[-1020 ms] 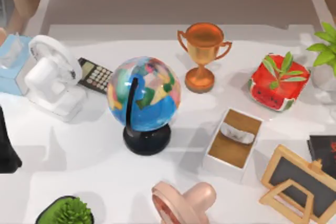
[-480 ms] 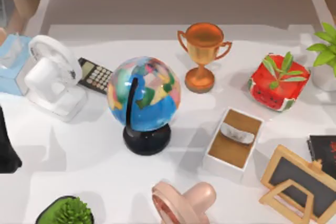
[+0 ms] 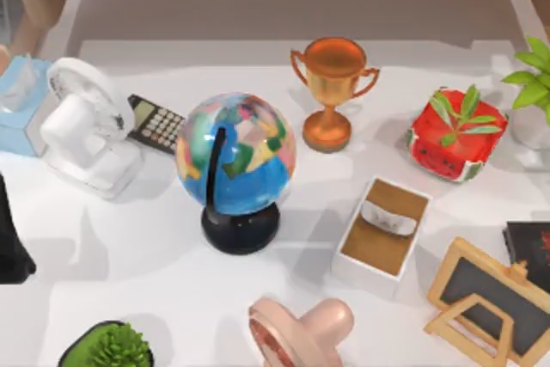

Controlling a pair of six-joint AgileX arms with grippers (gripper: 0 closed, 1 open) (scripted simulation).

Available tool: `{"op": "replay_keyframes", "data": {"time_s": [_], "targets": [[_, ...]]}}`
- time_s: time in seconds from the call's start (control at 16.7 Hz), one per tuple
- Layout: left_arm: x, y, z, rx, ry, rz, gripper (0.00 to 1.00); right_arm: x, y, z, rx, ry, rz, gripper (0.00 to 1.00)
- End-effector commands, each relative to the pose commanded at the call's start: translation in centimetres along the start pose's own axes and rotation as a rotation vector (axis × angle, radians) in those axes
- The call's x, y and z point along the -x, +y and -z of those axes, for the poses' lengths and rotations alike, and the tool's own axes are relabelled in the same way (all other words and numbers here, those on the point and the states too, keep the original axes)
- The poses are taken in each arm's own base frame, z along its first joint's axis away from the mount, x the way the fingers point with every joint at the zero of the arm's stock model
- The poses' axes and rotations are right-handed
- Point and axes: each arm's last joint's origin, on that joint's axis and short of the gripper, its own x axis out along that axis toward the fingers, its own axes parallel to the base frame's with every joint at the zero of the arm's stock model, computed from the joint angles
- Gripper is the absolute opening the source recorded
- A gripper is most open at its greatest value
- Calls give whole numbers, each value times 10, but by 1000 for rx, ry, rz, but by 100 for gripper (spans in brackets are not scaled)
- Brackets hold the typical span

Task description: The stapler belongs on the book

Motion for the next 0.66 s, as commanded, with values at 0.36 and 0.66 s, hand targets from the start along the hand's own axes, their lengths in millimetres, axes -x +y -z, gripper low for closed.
{"op": "replay_keyframes", "data": {"time_s": [0.36, 0.66], "targets": [[0, 0, 0, 0, 0, 0, 100, 0, 0, 0, 0, 0, 0, 100], [0, 0, 0, 0, 0, 0, 100, 0, 0, 0, 0, 0, 0, 100]]}}
